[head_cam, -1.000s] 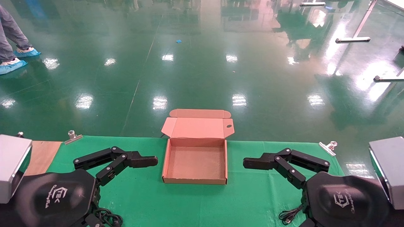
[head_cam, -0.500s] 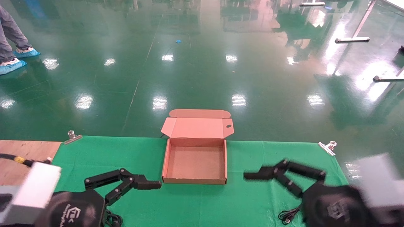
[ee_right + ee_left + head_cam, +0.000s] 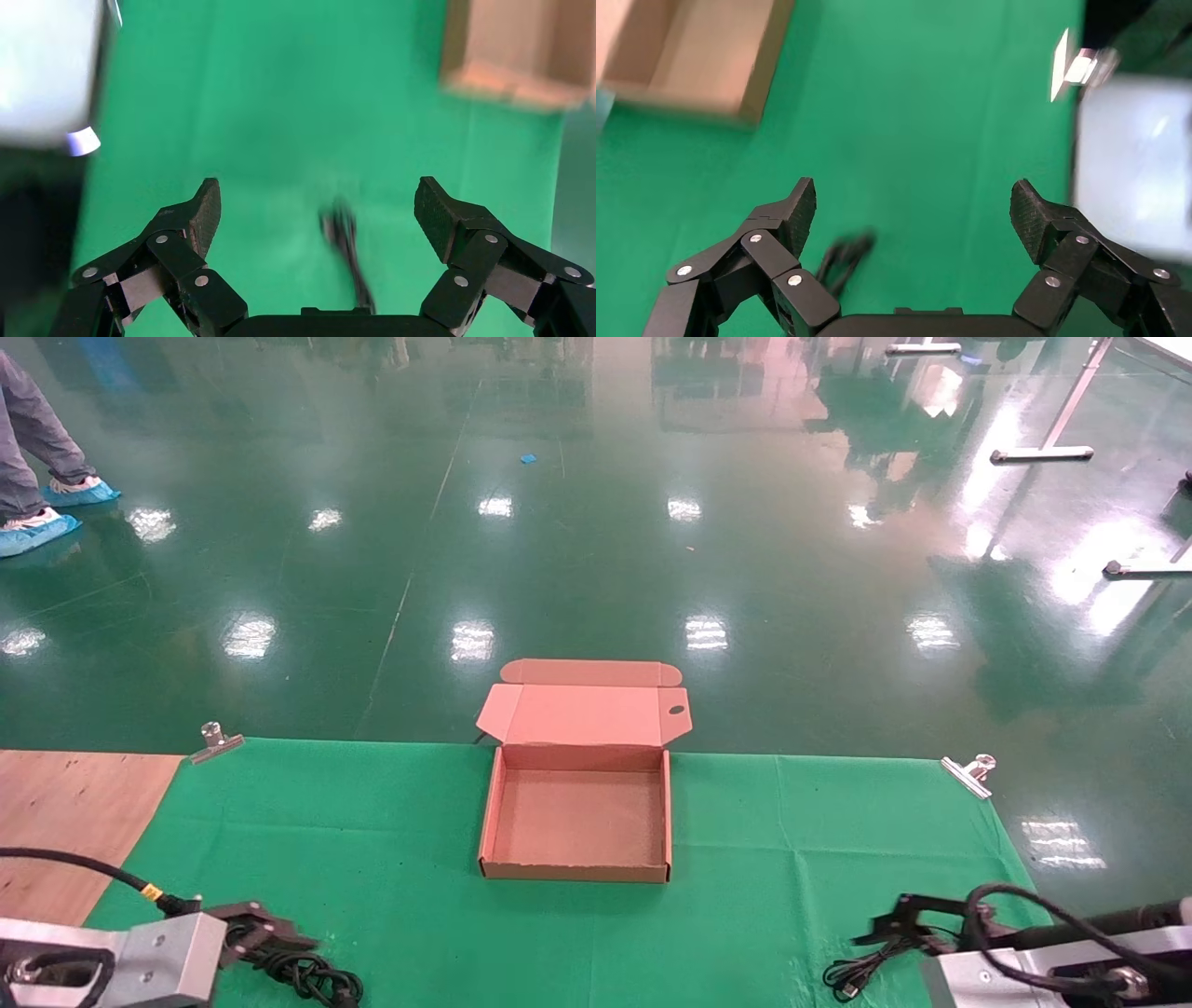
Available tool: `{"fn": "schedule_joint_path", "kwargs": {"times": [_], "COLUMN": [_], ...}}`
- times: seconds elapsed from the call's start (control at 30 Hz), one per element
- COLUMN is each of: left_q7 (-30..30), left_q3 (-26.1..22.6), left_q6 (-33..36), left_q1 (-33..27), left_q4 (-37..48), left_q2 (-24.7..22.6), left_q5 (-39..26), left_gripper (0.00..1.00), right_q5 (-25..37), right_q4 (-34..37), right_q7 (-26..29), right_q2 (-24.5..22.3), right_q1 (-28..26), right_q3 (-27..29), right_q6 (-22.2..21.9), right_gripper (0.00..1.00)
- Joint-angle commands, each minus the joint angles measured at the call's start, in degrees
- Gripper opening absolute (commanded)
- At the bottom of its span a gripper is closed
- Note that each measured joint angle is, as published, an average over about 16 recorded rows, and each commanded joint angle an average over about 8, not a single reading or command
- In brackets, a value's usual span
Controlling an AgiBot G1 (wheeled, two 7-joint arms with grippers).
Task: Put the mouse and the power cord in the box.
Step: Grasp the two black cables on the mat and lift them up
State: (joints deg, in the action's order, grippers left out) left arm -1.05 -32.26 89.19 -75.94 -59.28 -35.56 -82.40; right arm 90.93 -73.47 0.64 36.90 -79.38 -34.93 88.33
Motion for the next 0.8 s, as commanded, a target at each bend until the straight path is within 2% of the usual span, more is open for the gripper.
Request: {"fn": "schedule_joint_path", "kwargs": {"times": [0.03, 0.2, 0.37, 0.57, 0.8], "left_q7": [-1.6, -6.7, -12.8, -19.9, -27.4], "left_q3": [-1.9, -5.5, -8.2, -10.9, -12.2], "left_q6": [0.1, -1.6, -5.2, -10.9, -17.8], "left_q1": [-2.6, -6.8, -9.4, -12.0, -14.8], "left_q4": [2.2, 7.6, 14.5, 26.0, 39.4], "left_q2": [-0.6, -4.8, -10.0, -16.7, -22.1], "left_q5": [-4.8, -12.4, -18.2, -23.6, -26.5], "left_gripper": [1.00, 1.00, 1.00, 1.00, 1.00], "right_q5": [5.3, 14.3, 20.2, 23.0, 23.5], "right_q4": [0.4, 5.5, 13.2, 25.0, 40.5], "right_q7": [-1.2, -5.2, -10.0, -17.2, -26.0], "right_q2": [0.9, 4.3, 8.3, 13.8, 20.5], "right_q1": [-2.0, -3.4, -4.3, -5.3, -6.7], "right_q3": [-2.3, -5.8, -8.0, -8.9, -9.6], "right_q6": [0.0, -3.1, -7.9, -15.0, -21.2], "right_gripper": [1.00, 1.00, 1.00, 1.00, 1.00]}}
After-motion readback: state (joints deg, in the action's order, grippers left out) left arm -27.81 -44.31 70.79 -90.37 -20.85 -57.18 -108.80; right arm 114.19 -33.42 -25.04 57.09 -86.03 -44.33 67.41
